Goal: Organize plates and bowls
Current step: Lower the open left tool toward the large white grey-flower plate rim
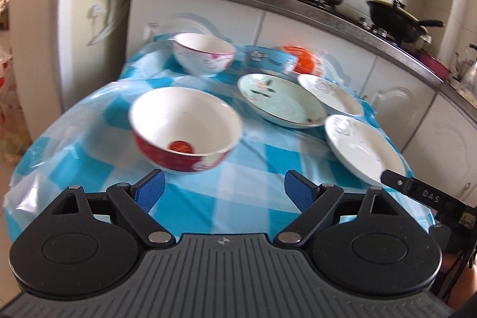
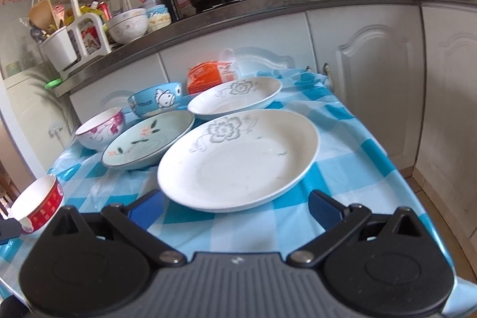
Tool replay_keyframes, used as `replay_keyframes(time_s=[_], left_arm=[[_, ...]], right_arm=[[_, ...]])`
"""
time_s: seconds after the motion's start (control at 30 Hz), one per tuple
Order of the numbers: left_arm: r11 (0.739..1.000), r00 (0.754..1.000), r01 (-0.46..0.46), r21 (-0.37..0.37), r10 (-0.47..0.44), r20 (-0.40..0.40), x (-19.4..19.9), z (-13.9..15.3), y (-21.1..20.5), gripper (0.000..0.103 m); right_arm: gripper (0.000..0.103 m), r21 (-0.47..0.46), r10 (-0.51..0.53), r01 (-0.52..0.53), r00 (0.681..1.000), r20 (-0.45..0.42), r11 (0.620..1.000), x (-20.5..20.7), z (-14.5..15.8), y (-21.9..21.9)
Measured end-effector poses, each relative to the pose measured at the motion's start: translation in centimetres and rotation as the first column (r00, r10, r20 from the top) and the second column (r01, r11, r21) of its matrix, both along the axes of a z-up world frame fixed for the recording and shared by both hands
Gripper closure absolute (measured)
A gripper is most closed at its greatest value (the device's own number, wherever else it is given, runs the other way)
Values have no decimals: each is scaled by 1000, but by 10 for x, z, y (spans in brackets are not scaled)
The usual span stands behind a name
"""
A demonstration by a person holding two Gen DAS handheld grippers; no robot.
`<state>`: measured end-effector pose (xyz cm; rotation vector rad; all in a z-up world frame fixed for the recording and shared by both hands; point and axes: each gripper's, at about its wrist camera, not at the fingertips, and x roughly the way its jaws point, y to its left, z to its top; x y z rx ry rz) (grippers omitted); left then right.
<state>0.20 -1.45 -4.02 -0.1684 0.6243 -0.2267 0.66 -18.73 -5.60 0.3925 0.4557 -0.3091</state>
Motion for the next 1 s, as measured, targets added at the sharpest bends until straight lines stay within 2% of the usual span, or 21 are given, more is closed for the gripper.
replay_keyframes(time_s=[0.17, 0.33, 0.57, 0.73, 0.87, 1.0], left_arm=[[994, 994, -105, -23, 106, 32, 6, 8, 28, 0], [985, 985, -172, -20, 172, 31, 18, 6, 42, 0], [996, 996, -85, -20, 85, -11, 23, -6, 36, 0], [999, 999, -39, -7, 38, -25, 28, -17, 25, 0], [999, 999, -27, 19, 28, -24, 37, -23, 21, 7], [999, 1000, -8, 51, 9, -22, 43, -28, 14, 6]], right_arm=[[1, -35, 65, -63, 997, 37, 997, 6, 9, 19], [1, -44, 175, -175, 984, 9, 984, 26, 10, 49], [1, -104, 286, -288, 958, -27, 952, 44, 6, 85], [1, -94, 279, -282, 959, -50, 955, 52, 0, 86], [1, -78, 268, -272, 962, -57, 959, 53, -4, 83], [1, -84, 268, -273, 961, -60, 958, 53, -5, 84]])
